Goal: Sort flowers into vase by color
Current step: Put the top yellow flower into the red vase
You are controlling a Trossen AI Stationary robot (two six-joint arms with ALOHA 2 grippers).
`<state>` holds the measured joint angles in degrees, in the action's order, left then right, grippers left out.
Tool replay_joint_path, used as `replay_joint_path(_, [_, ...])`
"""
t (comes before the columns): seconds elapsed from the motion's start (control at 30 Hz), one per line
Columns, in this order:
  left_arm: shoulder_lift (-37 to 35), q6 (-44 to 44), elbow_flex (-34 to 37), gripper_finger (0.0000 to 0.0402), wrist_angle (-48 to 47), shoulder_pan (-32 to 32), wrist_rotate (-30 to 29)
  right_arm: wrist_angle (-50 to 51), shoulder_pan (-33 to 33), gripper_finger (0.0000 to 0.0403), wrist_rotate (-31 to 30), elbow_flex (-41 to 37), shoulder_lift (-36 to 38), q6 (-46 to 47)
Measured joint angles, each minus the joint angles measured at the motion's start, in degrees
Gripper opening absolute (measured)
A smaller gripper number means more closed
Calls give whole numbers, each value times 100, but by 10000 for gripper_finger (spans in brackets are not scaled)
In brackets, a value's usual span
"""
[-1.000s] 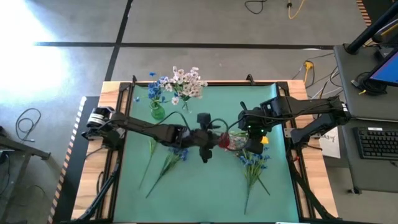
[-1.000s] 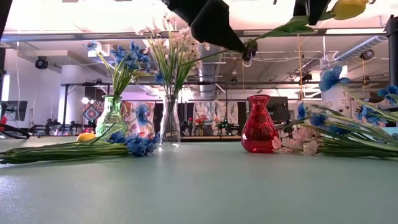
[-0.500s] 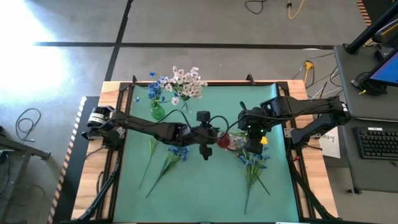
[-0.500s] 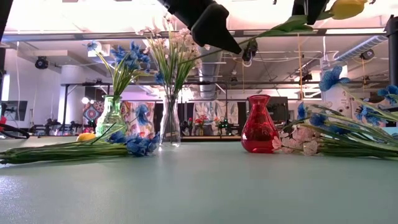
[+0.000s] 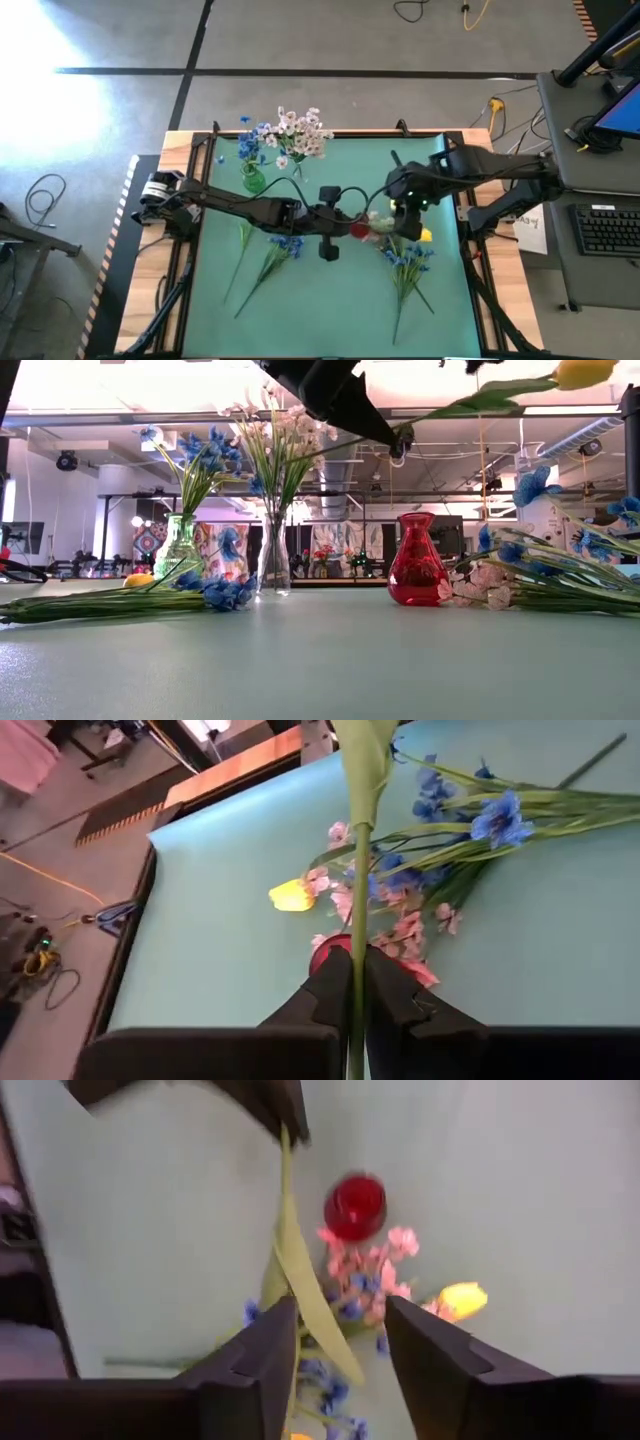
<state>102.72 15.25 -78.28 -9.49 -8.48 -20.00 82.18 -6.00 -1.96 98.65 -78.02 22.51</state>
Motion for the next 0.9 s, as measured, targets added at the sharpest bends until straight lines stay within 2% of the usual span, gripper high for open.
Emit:
replay_joint_path(0.23, [-50,-477,229,0,111,-93,454,-480,-237,188,-480,768,303,-272])
replay_joint_path(0.4, [-450,-724,981,0,1116,-295,457,-847,-614,186,-1364,640,821,-371])
replay_joint_path(0.6, [-1208,-694,2058,0,2905,-643,458,-1641,-988,180,-2012,-150,1327,-466])
replay_joint_path(0.9, [-2231,-771,3742,0,5945,-769,465,-4311,-1178,182,-2122,-2102,1714,-1484])
